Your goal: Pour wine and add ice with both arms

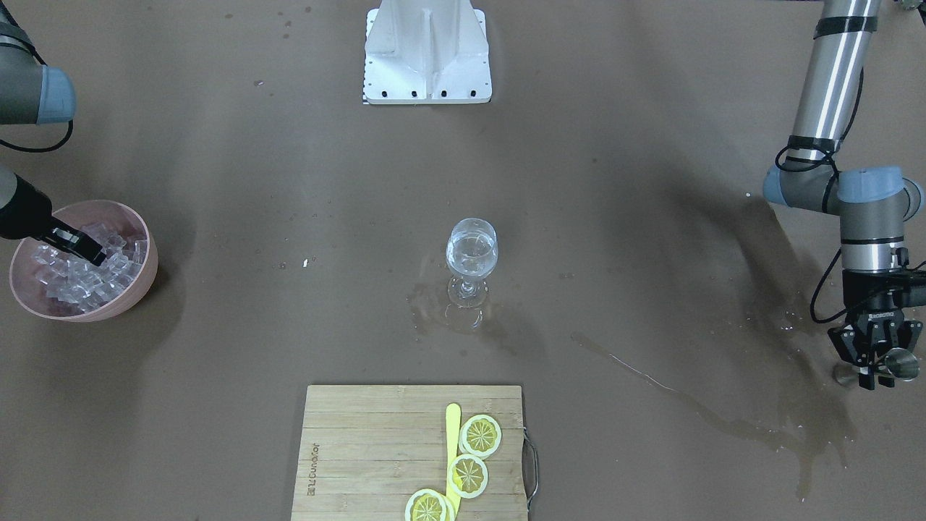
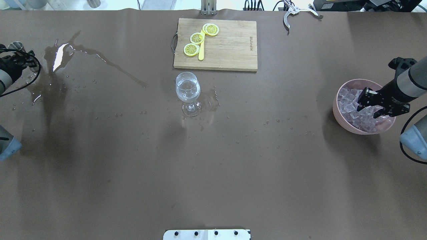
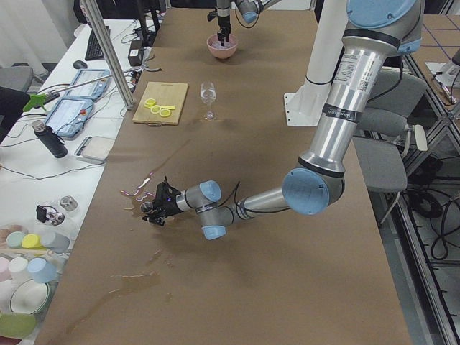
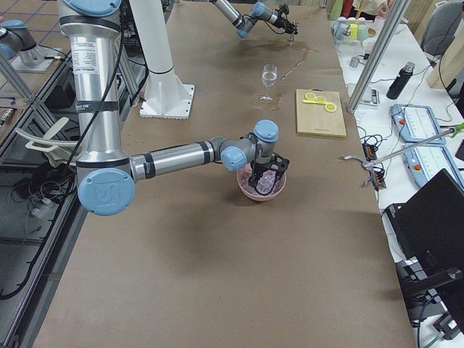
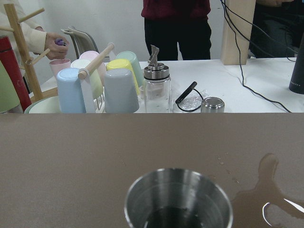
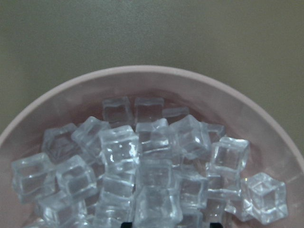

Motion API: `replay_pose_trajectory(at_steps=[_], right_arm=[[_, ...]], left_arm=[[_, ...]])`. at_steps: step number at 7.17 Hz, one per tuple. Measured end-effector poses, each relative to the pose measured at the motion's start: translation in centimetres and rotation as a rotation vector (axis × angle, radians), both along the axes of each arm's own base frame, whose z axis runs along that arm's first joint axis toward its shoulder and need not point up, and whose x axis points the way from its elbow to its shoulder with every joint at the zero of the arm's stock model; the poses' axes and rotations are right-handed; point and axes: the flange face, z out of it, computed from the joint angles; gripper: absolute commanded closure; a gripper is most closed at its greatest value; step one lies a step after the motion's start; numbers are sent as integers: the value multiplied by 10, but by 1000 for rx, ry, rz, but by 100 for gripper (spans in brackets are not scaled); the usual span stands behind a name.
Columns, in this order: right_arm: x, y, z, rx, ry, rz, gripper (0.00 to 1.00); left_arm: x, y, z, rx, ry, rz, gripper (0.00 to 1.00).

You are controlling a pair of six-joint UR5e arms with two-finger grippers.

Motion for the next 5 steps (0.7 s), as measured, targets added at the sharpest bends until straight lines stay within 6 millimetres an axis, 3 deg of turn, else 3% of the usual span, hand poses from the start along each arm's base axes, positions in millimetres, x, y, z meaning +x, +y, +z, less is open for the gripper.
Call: replay_pose_trajectory(at_steps=[3, 5], right_arm=[[0, 0, -3, 5, -4, -2, 92], [-1, 0, -12, 17, -15, -3, 100]], left_arm=[[-2, 0, 2, -3, 0, -3, 75], [-3, -1, 2, -5, 9, -8, 79]])
